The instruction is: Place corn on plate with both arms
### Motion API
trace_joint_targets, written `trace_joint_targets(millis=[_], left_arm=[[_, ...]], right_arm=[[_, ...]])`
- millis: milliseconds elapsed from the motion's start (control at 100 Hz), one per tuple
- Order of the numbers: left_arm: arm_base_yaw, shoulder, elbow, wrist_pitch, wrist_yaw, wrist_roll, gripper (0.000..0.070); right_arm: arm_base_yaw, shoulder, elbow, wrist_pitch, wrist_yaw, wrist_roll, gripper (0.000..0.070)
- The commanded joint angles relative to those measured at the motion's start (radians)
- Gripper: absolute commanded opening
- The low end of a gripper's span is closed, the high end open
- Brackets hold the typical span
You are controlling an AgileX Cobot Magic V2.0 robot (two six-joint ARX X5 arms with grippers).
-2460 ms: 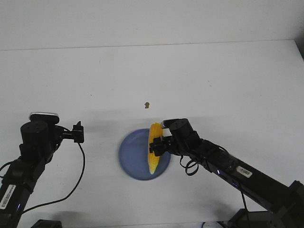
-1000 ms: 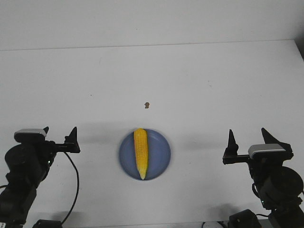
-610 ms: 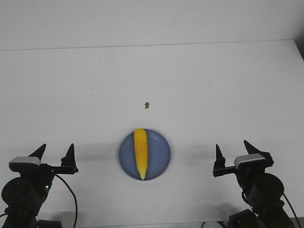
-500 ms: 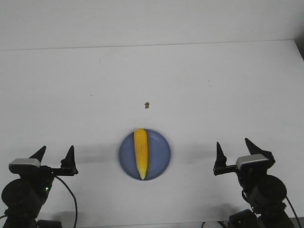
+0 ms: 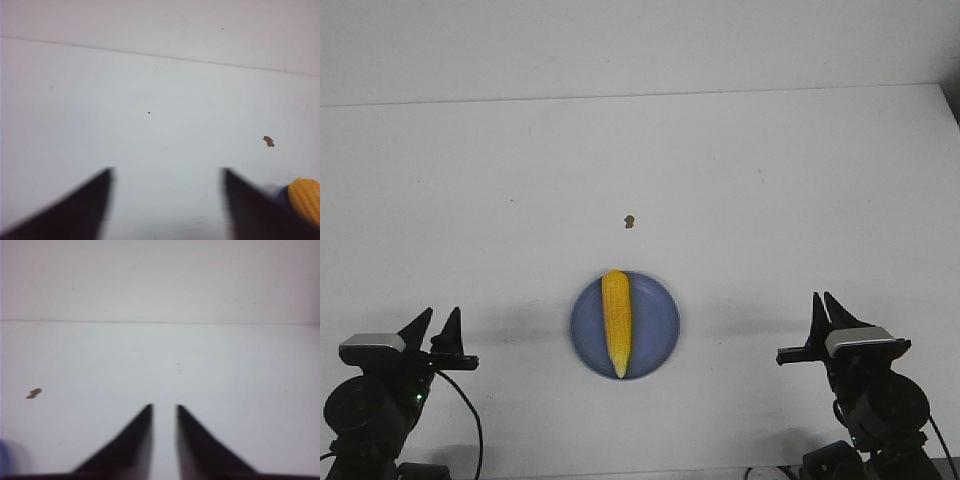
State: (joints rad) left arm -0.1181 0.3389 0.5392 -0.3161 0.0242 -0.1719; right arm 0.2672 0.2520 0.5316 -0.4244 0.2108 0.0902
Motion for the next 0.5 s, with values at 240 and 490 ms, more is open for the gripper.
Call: trace_joint_targets(millis=[240,490], left_arm=[[0.000,-0.001,0.007,0.002,-0.003,0.002,0.0012],[0.000,-0.001,0.007,0.003,-0.003,0.002,0.0012]], right_arm=[[0.002,0.004,0.006,0.013,0.002,0.007,0.0000],[0.002,0.004,0.006,0.013,0.002,0.007,0.0000]])
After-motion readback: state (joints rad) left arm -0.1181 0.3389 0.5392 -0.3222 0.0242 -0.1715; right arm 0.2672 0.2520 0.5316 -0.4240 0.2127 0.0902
